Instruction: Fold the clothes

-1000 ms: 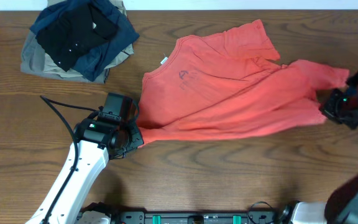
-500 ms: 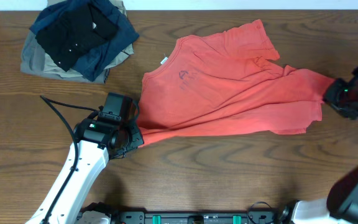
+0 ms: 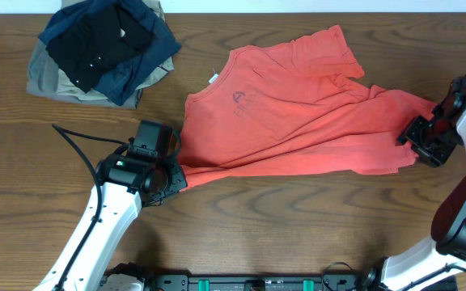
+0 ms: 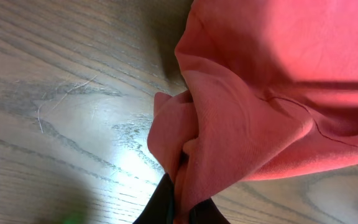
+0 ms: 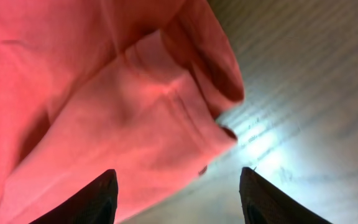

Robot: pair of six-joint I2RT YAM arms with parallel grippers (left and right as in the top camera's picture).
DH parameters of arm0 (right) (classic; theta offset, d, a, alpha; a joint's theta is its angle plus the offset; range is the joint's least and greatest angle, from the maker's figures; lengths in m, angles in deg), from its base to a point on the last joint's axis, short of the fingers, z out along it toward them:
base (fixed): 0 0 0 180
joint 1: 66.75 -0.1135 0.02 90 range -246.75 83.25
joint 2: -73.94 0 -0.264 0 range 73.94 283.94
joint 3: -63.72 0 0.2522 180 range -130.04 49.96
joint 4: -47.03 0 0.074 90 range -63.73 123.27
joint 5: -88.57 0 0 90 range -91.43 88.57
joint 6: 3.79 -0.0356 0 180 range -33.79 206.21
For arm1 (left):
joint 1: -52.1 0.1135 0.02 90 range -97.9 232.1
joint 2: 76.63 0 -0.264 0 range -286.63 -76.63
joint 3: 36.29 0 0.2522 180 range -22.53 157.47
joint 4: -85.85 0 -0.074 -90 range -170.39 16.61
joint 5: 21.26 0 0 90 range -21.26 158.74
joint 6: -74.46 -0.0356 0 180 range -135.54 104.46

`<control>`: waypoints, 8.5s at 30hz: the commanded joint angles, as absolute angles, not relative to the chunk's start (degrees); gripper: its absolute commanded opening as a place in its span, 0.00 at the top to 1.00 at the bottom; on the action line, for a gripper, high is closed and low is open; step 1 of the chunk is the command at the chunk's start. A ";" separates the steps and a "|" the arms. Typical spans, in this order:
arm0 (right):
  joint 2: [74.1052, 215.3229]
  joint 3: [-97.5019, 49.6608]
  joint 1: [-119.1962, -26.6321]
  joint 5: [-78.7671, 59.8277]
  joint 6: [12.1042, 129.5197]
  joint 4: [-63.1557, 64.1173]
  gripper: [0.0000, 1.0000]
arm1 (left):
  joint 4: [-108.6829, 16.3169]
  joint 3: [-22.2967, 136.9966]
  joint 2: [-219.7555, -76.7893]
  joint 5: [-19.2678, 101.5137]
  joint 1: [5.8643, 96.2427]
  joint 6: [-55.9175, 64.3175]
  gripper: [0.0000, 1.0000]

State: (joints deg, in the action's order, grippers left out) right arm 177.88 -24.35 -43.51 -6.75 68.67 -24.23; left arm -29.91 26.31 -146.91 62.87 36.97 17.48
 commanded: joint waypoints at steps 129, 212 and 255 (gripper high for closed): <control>178.67 -19.34 -48.07 -14.62 81.17 -2.46 0.16 | -31.03 26.33 -146.60 63.15 36.86 17.33 0.94; 152.59 -14.62 -43.13 -8.96 73.37 -29.23 0.42 | -19.90 29.29 -125.71 63.13 36.86 17.13 0.94; 164.20 0.83 -43.13 -15.01 76.23 -3.62 0.92 | -20.45 29.29 -133.16 63.81 36.86 17.11 0.94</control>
